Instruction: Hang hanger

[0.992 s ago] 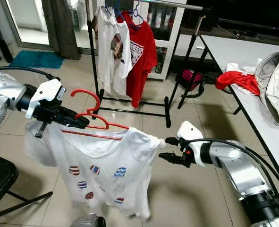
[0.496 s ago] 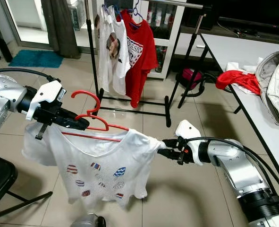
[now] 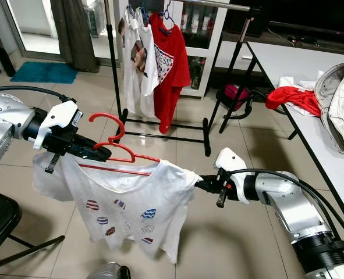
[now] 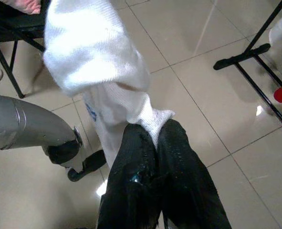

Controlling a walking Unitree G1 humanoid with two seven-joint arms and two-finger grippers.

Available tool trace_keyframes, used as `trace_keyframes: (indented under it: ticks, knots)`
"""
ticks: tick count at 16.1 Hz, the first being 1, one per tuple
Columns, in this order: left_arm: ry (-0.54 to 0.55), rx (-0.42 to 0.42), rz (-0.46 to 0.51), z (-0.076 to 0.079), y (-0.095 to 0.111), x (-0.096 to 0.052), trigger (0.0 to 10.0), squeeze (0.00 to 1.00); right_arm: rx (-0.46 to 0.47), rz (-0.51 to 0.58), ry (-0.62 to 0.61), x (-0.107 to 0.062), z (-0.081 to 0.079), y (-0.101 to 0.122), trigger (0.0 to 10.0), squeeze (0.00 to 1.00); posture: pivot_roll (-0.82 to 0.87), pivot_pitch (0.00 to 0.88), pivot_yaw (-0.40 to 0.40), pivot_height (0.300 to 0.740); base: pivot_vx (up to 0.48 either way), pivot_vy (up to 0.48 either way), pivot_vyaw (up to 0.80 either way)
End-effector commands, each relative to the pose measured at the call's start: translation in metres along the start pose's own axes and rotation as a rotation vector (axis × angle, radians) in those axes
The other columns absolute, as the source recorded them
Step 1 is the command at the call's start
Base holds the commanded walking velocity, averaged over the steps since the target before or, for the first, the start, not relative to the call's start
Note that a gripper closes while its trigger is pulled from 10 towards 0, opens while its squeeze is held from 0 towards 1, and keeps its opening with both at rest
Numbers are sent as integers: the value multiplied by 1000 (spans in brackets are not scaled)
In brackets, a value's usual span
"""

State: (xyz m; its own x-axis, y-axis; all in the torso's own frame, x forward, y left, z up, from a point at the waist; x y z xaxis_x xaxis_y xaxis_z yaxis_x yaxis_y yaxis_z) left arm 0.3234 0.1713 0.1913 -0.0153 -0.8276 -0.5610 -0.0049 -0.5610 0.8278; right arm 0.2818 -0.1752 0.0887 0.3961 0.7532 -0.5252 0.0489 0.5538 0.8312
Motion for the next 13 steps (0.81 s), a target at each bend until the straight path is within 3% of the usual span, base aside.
trace_keyframes:
  ticks: [1,8,13]
  knots:
    - [-5,28,6,0,6,0,0,0,7,1,-10,-5,3,-1,0,0,-34,0,-47,740,0,0,0]
    - [13,20,-5,-1,4,-4,0,0,43,-115,-62,-31,8,-31,0,0,-34,0,-44,740,0,0,0]
    - [25,19,-2,-3,4,-6,0,0,60,-134,-68,-43,7,-37,0,0,-35,0,-44,740,0,0,0]
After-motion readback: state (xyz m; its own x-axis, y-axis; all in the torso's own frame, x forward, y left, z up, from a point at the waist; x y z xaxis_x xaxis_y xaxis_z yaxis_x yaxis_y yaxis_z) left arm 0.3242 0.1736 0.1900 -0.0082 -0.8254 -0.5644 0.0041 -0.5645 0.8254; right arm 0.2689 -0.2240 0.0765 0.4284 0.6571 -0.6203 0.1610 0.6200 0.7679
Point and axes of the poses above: a point about 5 cm out from each wrist's last joint towards the gripper, its own x axis pointing out of the wrist towards the gripper, its own y axis along the axis of the wrist's last joint, z = x × y, the point moved 3 cm from there along x, pointing out of the wrist towards the gripper, and after that the axes turned 9 degrees about -x, right-handed, at the moved point
